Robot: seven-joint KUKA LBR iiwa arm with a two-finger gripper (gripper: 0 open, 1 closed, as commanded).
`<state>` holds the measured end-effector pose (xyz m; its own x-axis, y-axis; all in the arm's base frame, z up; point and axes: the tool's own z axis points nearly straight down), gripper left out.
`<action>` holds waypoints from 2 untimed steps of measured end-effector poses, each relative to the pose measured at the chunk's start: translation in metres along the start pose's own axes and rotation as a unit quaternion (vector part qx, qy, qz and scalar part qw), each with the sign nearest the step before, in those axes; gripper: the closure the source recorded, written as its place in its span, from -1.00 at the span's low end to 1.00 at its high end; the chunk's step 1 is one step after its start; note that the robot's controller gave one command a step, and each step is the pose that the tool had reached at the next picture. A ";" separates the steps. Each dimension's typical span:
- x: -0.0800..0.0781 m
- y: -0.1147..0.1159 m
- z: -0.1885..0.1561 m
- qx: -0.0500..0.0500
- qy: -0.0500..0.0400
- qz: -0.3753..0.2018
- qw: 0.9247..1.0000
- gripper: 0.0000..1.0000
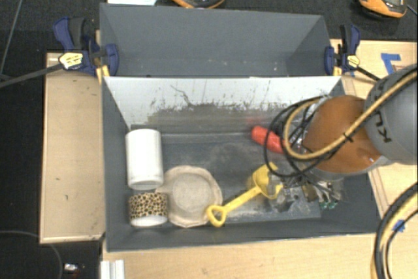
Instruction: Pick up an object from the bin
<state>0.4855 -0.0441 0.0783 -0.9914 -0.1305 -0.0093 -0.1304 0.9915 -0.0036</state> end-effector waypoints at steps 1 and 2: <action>0.000 0.000 0.000 0.000 0.000 0.000 1.000 1.00; -0.014 0.002 -0.122 0.000 0.001 0.000 1.000 1.00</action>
Offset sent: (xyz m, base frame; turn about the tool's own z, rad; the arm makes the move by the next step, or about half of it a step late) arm 0.0200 0.0067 0.2014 -0.0021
